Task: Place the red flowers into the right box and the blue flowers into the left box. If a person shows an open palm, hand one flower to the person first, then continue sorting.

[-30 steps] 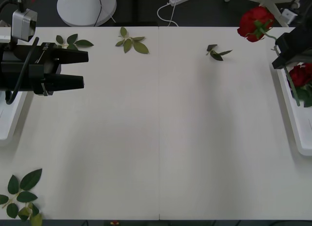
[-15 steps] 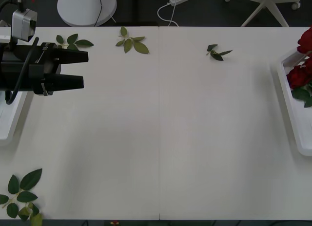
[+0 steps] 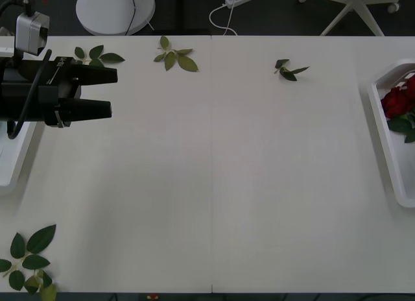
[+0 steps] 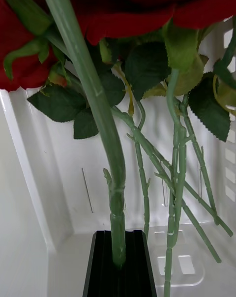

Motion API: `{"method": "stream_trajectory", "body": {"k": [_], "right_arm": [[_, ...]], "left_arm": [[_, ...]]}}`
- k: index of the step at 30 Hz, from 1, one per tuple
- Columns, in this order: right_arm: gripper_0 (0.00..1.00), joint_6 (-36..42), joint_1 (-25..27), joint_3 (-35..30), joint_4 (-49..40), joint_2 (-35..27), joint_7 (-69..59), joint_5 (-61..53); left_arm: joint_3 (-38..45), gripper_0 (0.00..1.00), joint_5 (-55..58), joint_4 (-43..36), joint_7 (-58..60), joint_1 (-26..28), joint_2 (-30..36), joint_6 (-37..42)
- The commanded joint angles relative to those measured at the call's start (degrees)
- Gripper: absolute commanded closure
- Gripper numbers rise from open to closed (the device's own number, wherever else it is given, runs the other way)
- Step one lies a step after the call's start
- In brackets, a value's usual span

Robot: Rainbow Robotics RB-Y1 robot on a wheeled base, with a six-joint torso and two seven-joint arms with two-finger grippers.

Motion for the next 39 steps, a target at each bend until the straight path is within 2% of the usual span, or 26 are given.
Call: {"method": "stream_trajectory", "body": {"k": [1,6,14,16,18,19,21,27,35,39], "right_arm": [[1.00,-3.57,3.29,-1.96,0.58,3.29,-1.09,0.01],[1.00,-9.11,4.87,-1.96,3.48,7.51,-1.79,1.42],[1.00,-11.30,4.87,-2.32,5.33,9.18,-2.05,1.86],[0.91,-11.83,4.87,-2.40,5.33,9.18,-2.05,2.12],[0.65,-12.10,4.78,-2.93,5.41,9.09,-2.05,2.65],[0.60,-12.10,4.69,-3.11,5.41,9.00,-2.05,2.73],[0.44,-11.83,4.43,-3.81,5.41,8.56,-1.88,3.26],[0.15,-7.70,2.50,-6.53,3.48,5.22,-1.17,4.40],[0.04,-0.23,2.41,-12.51,-10.32,-4.27,1.29,6.16],[0.02,3.02,2.41,-16.47,-15.94,-6.38,6.21,6.07]], "left_arm": [[-0.44,0.00,0.80,-0.68,2.83,0.46,0.31,-0.36],[-0.44,0.00,0.80,-0.68,2.83,0.46,0.31,-0.36],[-0.44,0.00,0.80,-0.68,2.83,0.46,0.31,-0.36],[-0.44,0.00,0.80,-0.68,2.83,0.46,0.31,-0.36],[-0.44,0.00,0.80,-0.68,2.83,0.46,0.31,-0.36],[-0.44,0.00,0.80,-0.68,2.83,0.46,0.31,-0.36],[-0.44,0.00,0.80,-0.68,2.83,0.46,0.31,-0.36],[-0.44,0.00,0.80,-0.68,2.83,0.46,0.31,-0.36],[-0.44,0.00,0.80,-0.68,2.83,0.46,0.31,-0.36],[-0.44,0.00,0.80,-0.68,2.83,0.46,0.31,-0.36]]}}
